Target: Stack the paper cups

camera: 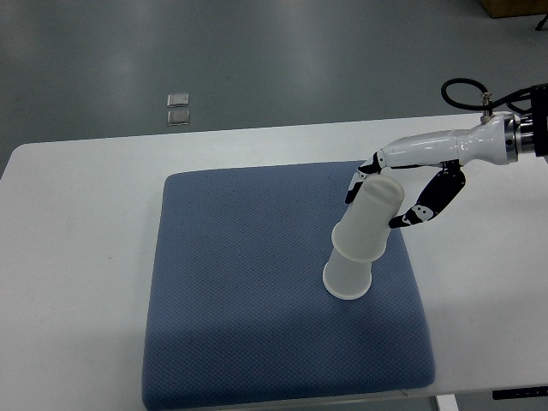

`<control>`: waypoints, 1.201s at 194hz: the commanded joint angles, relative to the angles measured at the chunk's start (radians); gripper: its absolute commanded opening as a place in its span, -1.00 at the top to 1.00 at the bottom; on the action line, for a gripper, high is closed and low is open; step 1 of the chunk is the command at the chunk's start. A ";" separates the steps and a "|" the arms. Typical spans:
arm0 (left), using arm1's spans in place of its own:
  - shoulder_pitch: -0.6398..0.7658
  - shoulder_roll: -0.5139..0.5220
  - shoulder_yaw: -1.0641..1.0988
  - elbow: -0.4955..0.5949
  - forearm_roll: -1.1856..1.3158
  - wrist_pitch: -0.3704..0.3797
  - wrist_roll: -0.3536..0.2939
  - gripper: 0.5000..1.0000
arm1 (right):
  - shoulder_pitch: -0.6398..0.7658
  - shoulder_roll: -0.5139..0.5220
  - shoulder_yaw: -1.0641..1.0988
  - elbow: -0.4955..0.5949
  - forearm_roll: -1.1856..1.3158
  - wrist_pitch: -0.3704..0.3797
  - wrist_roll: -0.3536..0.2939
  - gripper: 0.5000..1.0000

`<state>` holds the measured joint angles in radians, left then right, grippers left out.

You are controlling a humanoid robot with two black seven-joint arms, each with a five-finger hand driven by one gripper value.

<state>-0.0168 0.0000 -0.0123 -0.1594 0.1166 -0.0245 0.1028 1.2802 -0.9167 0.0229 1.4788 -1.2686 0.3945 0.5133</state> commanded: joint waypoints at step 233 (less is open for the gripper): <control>0.000 0.000 0.000 0.000 0.000 0.000 0.000 -1.00 | -0.194 0.147 0.074 -0.258 0.586 -0.029 -0.059 -0.64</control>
<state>-0.0170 0.0000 -0.0123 -0.1594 0.1166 -0.0246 0.1028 1.1490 -0.8275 0.0961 1.2933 -0.8355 0.3637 0.4574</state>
